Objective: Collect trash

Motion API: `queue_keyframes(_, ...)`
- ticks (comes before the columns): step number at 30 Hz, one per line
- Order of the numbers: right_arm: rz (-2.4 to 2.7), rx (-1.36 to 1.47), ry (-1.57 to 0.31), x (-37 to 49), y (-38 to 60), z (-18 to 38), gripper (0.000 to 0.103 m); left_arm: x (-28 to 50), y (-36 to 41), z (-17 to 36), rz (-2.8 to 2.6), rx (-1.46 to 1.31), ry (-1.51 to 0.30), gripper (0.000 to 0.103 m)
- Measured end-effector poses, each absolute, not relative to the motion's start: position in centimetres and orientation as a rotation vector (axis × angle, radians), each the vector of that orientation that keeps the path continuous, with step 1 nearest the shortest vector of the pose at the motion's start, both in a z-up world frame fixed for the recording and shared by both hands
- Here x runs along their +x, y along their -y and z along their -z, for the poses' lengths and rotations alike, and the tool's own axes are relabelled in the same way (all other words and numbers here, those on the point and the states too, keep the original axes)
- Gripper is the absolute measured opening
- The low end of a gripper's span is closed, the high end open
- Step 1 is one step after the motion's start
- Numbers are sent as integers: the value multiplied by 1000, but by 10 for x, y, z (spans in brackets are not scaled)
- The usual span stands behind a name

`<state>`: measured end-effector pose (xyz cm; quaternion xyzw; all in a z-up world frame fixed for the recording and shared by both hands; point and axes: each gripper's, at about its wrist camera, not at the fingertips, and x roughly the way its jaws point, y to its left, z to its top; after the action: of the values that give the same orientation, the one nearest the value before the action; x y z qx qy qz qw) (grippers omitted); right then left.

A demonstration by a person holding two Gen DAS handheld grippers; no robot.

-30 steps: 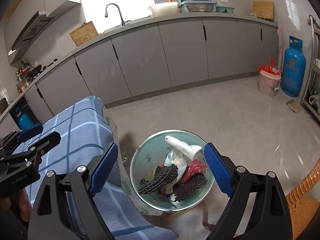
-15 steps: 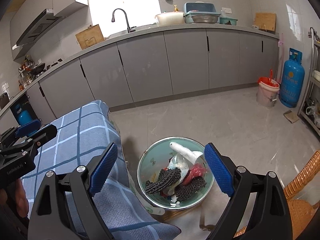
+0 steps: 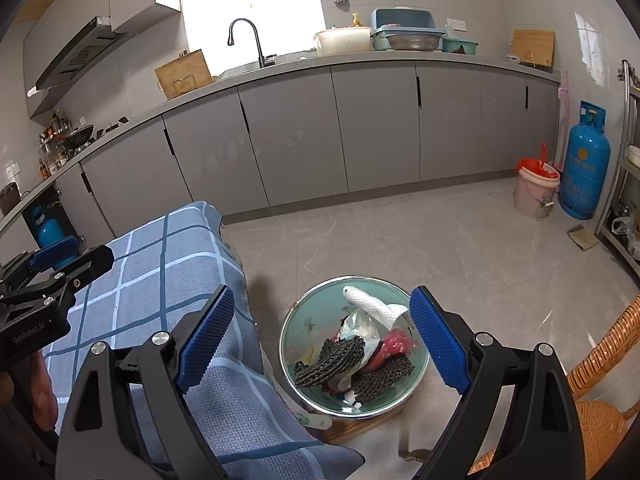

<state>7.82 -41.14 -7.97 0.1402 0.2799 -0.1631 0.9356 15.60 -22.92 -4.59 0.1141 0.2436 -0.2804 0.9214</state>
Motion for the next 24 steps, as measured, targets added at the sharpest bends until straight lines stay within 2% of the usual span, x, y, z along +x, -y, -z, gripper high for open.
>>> queue_keyframes(15, 334, 287, -569, 80, 413, 78, 89, 159, 229, 48, 574, 241, -503, 82)
queue_keyframes(17, 334, 286, -566, 79, 414, 78, 89, 159, 230, 48, 571, 241, -500, 89)
queue_keyframes(24, 337, 288, -560, 77, 414, 77, 89, 161, 226, 49, 560, 234, -500, 95)
